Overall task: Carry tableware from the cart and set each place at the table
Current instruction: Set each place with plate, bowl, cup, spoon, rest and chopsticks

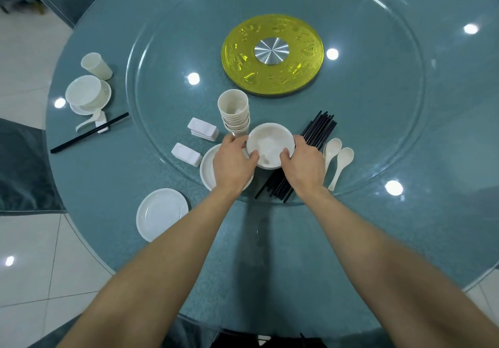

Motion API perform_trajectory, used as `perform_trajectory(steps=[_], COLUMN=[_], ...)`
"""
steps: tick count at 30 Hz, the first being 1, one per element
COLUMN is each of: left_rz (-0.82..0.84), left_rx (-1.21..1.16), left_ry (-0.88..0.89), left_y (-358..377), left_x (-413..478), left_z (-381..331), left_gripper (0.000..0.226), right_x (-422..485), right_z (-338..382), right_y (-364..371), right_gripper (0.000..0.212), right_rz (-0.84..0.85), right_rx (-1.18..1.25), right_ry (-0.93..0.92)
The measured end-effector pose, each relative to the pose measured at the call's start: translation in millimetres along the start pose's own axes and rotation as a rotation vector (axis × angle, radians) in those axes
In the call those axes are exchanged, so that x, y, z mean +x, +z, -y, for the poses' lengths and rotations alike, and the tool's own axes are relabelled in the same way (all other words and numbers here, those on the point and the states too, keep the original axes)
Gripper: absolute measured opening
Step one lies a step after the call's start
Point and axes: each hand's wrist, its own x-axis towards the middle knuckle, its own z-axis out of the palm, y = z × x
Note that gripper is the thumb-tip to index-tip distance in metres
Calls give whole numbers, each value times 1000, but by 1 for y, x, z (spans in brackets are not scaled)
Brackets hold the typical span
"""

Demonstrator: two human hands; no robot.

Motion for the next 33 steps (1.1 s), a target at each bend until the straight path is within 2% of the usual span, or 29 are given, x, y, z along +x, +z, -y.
perform_trajectory(steps=[5, 13, 19, 27, 33], left_rz=[-38, -98, -135, -179, -185], left_rx=[-33, -141, -162, -158, -86], left_ry=[20, 45, 39, -72, -218], left_y=[-7, -23, -51, -101, -129], left_x=[-2, -10, -25, -60, -90], left_z=[-8, -9, 14, 97, 173], left_gripper=[30, 28, 25, 17, 21], right_x=[-3, -14, -42, -96, -137], right_z=[3, 17, 41, 98, 142], right_y=[-6, -19, -19, 25, 63], right_gripper=[36, 17, 18, 23, 35], right_rz=[-43, -201, -232, -86, 213], right_rx=[16, 168, 267, 383, 404], right_ry=[-6, 39, 20, -97, -155])
